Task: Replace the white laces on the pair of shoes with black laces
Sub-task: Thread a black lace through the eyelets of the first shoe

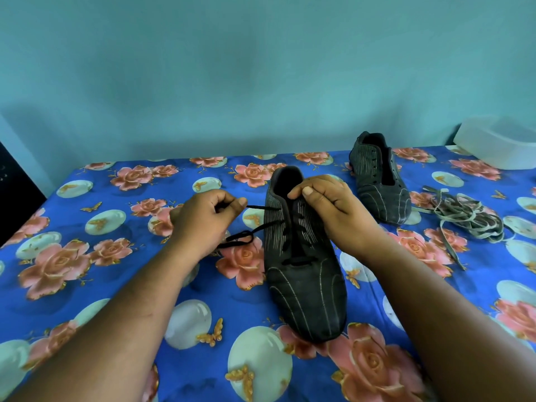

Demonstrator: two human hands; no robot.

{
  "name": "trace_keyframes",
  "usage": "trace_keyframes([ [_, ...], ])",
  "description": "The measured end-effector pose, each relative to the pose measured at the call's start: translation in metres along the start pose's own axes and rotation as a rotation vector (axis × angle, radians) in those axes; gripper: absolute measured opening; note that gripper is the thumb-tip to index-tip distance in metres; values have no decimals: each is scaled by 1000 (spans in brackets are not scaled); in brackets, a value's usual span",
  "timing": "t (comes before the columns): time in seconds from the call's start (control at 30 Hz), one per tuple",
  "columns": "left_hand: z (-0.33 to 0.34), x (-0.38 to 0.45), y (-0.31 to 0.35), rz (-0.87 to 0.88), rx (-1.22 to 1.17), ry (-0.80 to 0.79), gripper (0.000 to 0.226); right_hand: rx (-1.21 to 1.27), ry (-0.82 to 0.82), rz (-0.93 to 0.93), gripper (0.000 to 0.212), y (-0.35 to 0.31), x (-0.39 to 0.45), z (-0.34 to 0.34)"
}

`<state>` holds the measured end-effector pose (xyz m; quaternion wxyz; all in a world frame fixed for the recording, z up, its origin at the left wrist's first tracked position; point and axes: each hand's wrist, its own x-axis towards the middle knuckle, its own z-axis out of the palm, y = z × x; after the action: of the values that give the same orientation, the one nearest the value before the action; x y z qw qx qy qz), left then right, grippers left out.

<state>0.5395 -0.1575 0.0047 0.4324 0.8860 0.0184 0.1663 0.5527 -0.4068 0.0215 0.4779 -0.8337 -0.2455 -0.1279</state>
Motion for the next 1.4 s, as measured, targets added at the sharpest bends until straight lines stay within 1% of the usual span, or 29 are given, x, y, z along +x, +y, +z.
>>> trace_keyframes([
  [0.07,-6,4,-5,-8,-57,-48,22,90,7,21,26,-2,0,-2],
  [0.13,-11,3,-7,-28,-130,-158,17,175,2,54,27,-4,0,-4],
  [0.2,-13,1,-10,-8,-92,-218,14,226,-8,83,27,-7,0,-6],
  [0.23,-13,1,-12,27,-26,-212,12,238,-13,92,27,-8,-1,-6],
  [0.37,-11,1,-16,265,394,-139,12,217,-17,79,26,-13,-2,-8],
  [0.43,-10,1,-13,307,506,-68,9,209,-13,74,25,-12,-1,-8],
  [0.5,-10,0,-13,288,562,55,8,188,-13,72,25,-10,-1,-8],
  [0.57,-11,1,-14,214,561,149,9,147,-12,64,24,-6,-2,-7],
  [0.67,-12,3,-14,76,441,160,10,125,-16,53,23,-3,-1,-6],
  [0.77,-12,3,-18,100,551,208,8,89,-21,46,21,-2,-2,-6],
  [0.83,-15,4,-20,80,614,255,10,58,-21,33,19,-1,-2,-6],
  [0.93,-18,4,-25,47,686,242,21,15,-29,31,14,0,-2,-5],
  [1.0,-13,3,-21,111,617,211,31,-38,-32,17,15,0,-2,-4],
  [1.03,-11,1,-15,179,515,203,30,-71,-38,8,20,0,-2,-4],
  [1.1,-7,-4,-1,359,297,196,21,-108,-46,-4,27,0,-3,-3],
  [1.17,-3,-9,10,524,182,153,19,-116,-43,-13,29,0,-3,-3],
  [1.2,-2,-12,14,577,163,113,23,-118,-40,-17,30,-1,-3,-3],
  [1.27,1,-17,19,638,224,46,32,-124,-32,-21,32,-1,-3,-3],
  [1.33,4,-20,19,655,339,2,35,-124,-25,-11,37,-1,-4,-2],
  [1.4,4,-19,17,635,389,-30,32,-128,-27,-1,45,-1,-5,-2],
])
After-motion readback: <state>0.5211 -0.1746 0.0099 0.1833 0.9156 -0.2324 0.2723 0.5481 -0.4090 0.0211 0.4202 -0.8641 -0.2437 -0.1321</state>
